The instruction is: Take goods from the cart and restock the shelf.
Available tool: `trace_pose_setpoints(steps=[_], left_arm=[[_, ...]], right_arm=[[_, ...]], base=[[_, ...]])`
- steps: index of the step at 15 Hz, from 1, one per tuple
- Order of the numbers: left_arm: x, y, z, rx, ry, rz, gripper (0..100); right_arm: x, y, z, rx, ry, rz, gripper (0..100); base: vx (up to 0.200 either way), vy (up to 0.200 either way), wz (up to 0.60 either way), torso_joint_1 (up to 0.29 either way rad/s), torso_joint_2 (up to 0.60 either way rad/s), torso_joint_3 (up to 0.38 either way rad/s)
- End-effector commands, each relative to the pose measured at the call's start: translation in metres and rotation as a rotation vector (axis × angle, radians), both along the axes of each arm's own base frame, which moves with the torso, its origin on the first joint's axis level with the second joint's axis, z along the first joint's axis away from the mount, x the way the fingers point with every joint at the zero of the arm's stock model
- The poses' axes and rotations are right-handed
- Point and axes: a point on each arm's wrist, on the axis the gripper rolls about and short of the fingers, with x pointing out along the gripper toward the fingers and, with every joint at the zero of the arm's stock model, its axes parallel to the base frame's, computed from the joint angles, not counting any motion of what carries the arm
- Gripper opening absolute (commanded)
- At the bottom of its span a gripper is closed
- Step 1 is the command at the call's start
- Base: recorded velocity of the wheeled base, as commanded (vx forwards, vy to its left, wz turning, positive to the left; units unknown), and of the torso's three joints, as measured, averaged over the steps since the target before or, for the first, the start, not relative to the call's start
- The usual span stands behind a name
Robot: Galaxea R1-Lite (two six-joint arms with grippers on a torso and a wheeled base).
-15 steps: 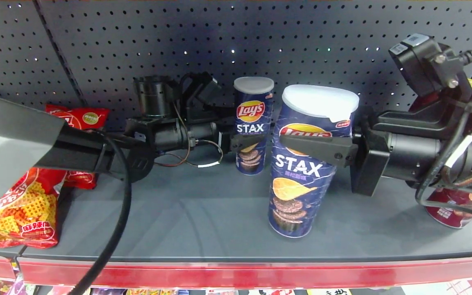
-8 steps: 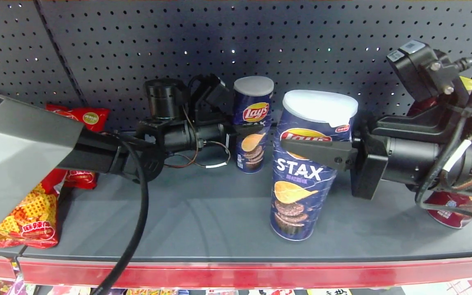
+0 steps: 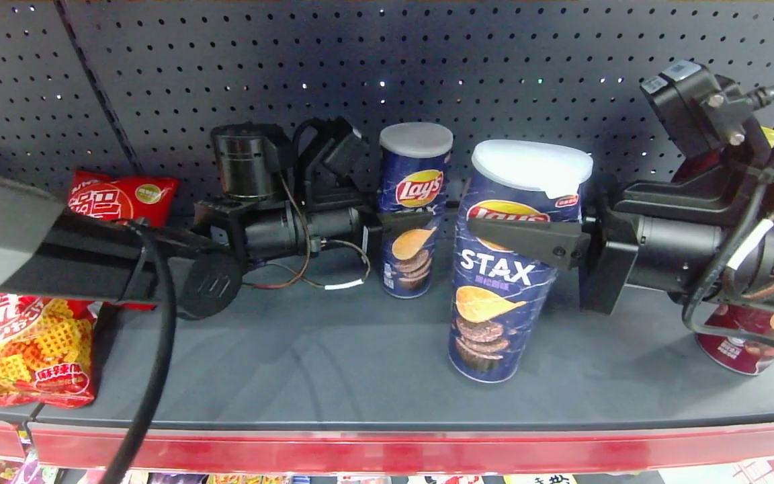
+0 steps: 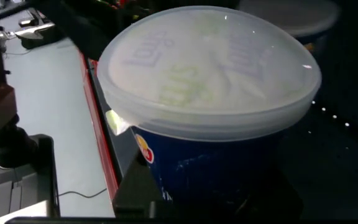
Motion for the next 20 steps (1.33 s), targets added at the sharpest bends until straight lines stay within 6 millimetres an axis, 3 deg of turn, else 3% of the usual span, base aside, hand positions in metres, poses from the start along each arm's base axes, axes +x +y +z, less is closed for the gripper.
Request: trace_pose_setpoints(steps=[1, 3, 6, 20], left_arm=[[-0.052, 0.023, 0.015, 0.003, 0.005, -0.008, 0], [-0.077, 0.038, 0.010, 0.018, 0.034, -0.002, 0], [-0.097, 0.047, 0.008, 0.025, 0.047, -0.010, 0], [-0.100, 0.025, -0.007, 0.053, 0.090, -0.068, 0]], right_arm=[[0.004, -0.003, 0.000, -0.001, 0.000, -0.015, 0], [0.009, -0.008, -0.001, -0.005, 0.001, -0.035, 0], [0.022, -0.013, -0.002, -0.007, 0.005, -0.080, 0], [0.046, -0.009, 0.000, -0.004, 0.000, -0.106, 0]], base=[[0.000, 0.000, 0.00, 0.000, 0.00, 0.000], [0.000, 0.000, 0.00, 0.000, 0.00, 0.000], [0.000, 0.000, 0.00, 0.000, 0.00, 0.000], [0.000, 0.000, 0.00, 0.000, 0.00, 0.000]])
